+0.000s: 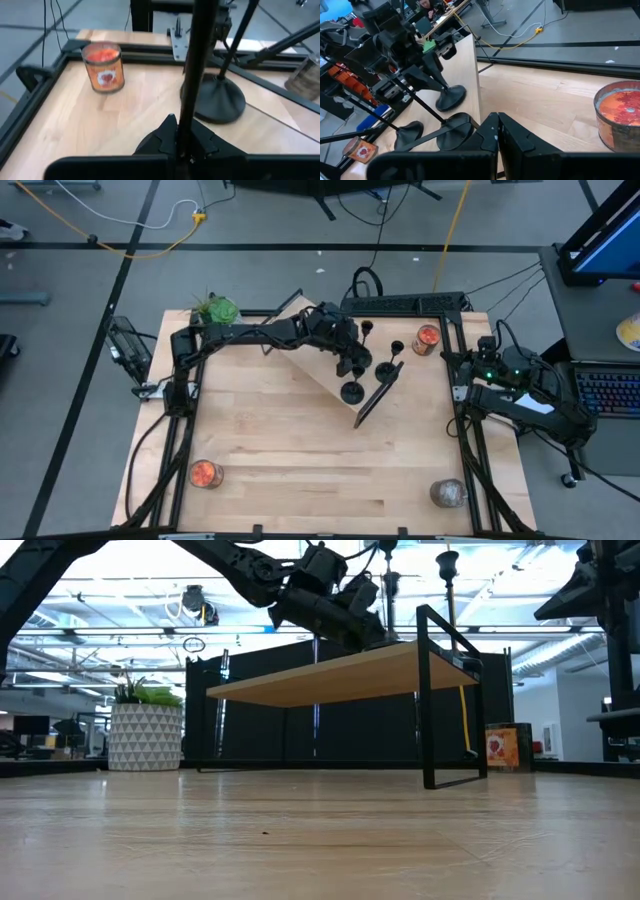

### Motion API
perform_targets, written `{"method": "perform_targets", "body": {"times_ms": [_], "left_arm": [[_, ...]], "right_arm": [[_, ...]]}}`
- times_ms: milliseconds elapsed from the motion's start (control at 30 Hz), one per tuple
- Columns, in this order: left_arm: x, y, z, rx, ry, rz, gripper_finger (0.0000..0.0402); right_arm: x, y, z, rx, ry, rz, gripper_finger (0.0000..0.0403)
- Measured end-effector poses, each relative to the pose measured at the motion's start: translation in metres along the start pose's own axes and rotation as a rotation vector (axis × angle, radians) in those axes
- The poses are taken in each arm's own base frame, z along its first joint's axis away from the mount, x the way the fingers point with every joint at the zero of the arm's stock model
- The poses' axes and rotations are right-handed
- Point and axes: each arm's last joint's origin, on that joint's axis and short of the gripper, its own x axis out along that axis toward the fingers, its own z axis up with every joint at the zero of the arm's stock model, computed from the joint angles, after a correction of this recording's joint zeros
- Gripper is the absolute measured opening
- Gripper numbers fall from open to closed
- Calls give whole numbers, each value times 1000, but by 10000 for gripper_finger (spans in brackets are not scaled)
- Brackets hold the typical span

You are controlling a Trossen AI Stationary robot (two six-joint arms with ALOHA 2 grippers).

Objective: Pick & Place candle stick holders
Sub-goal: Adjust the black candlestick on the shelf

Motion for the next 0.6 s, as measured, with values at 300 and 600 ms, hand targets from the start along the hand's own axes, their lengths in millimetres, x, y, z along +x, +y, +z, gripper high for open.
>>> {"method": "perform_targets", "body": {"times_ms": [300, 600], "left_arm": [[0, -19, 2, -2, 52, -11, 34], [3, -30, 1, 12, 76, 5, 15]], "right_arm": [[0, 0, 0, 0, 0, -1, 0], [0, 0, 0, 0, 0, 1, 0]]}}
